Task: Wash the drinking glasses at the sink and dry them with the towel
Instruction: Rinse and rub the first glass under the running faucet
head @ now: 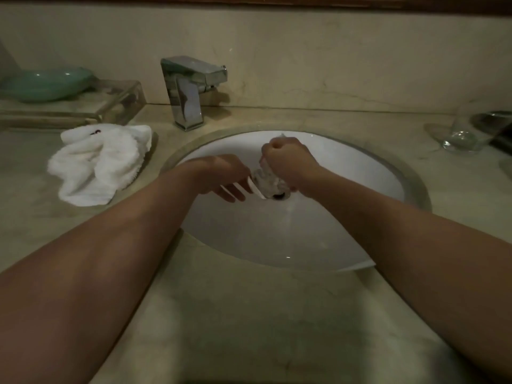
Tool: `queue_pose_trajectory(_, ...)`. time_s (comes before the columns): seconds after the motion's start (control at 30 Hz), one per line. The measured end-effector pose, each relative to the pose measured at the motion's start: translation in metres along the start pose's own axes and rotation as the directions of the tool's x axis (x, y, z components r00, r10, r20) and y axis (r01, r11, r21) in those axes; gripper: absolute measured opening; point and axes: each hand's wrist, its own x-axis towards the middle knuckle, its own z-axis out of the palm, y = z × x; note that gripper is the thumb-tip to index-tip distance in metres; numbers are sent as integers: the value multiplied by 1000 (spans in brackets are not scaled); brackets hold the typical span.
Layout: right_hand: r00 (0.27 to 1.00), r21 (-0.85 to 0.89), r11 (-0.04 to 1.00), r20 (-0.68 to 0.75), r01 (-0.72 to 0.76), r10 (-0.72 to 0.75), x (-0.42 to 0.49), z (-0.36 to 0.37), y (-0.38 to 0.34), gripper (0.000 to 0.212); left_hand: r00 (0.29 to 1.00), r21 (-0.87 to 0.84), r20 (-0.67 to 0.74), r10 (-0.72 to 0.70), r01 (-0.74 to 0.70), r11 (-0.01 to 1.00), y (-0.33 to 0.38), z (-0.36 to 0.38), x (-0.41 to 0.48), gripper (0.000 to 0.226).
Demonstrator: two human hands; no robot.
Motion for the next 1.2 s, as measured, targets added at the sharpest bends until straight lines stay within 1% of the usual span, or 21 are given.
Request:
queue_pose_trajectory(0.07, 998, -37, 999, 51, -38, 40, -1, -1, 0, 30, 1000, 8, -12, 5, -5, 1000, 0, 1, -2, 23)
queue_pose_trajectory(0.13, 996, -64, 995, 51, -73, 76, -3, -1, 3, 31, 1000, 11, -12, 3, -3, 1000, 5, 3, -6, 26)
queue_pose_trajectory(0.23, 999, -51, 998, 20, -25, 26, 1, -3, 7, 28, 1000, 10, 0, -5, 5, 1000, 6, 5, -10, 29)
queue_pose_trajectory(0.3, 999, -35, 999, 5, -37, 37, 0, -6, 7, 27, 1000, 10, -7, 2, -2, 1000, 9, 5, -14, 29)
queue_pose_trajectory(0.37, 998, 16, 1000, -57, -6, 7, 4, -5, 9, 29, 1000, 7, -13, 0, 0, 1000, 10, 4, -13, 29)
queue_pose_trajectory(0.47, 1000, -82, 997, -8, -14, 13, 3, -5, 9, 30, 1000, 23, -11, -1, 2, 1000, 9, 5, -15, 30)
queue_pose_trajectory(0.57, 999, -16, 1000, -48, 2, -3, 4, -5, 11, 31, 1000, 17, -12, 3, -3, 1000, 8, 5, -11, 30)
queue_pose_trajectory(0.63, 1000, -46, 999, -15, -20, 19, 5, -4, 11, 30, 1000, 19, -4, 5, -5, 1000, 8, 7, -11, 31)
queue_pose_trajectory(0.67, 998, 9, 999, -28, -54, 54, 8, -7, 12, 31, 1000, 3, 9, 10, -10, 1000, 9, 6, -12, 31)
queue_pose_trajectory(0.7, 994, 145, 985, -37, -99, 105, 11, -12, 14, 32, 999, -44, 28, 22, -21, 999, 11, 3, -12, 30)
queue_pose_trajectory(0.73, 986, 318, 935, -11, -157, 169, 12, -18, 17, 32, 997, -144, 64, 46, -37, 989, 12, 0, -12, 29)
queue_pose_trajectory(0.8, 950, 597, 739, 221, -311, 221, 8, -31, 22, 28, 976, -424, 169, 135, -52, 904, 16, -5, -17, 29)
queue_pose_trajectory(0.83, 919, 680, 621, 335, -389, 209, 5, -35, 25, 25, 963, -494, 191, 188, -71, 867, 18, -6, -20, 29)
queue_pose_trajectory(0.87, 889, 735, 504, 414, -454, 197, 6, -37, 29, 24, 955, -489, 180, 234, -119, 864, 20, -3, -22, 29)
queue_pose_trajectory(0.9, 877, 778, 406, 435, -479, 203, 12, -34, 33, 25, 949, -430, 140, 284, -200, 880, 22, 1, -23, 30)
queue_pose_trajectory(0.97, 882, 829, 301, 437, -471, 178, 24, -26, 38, 36, 907, -215, -30, 421, -417, 883, 23, 14, -21, 46)
queue_pose_trajectory(1.03, 881, 839, 271, 439, -471, 173, 37, -20, 43, 38, 770, 149, -233, 594, -575, 805, 22, 16, -14, 57)
queue_pose_trajectory(1.07, 868, 829, 257, 468, -496, 165, 40, -18, 44, 36, 693, 318, -287, 662, -583, 748, 22, 14, -13, 60)
queue_pose_trajectory(1.1, 849, 811, 252, 510, -527, 134, 39, -16, 41, 35, 641, 430, -320, 698, -558, 710, 21, 11, -12, 64)
queue_pose_trajectory(1.17, 810, 779, 277, 586, -563, -3, 36, -12, 38, 29, 569, 512, -378, 730, -529, 677, 21, 5, -19, 67)
queue_pose_trajectory(1.2, 784, 750, 347, 618, -564, -61, 34, -12, 37, 26, 515, 532, -404, 755, -539, 653, 22, 4, -22, 65)
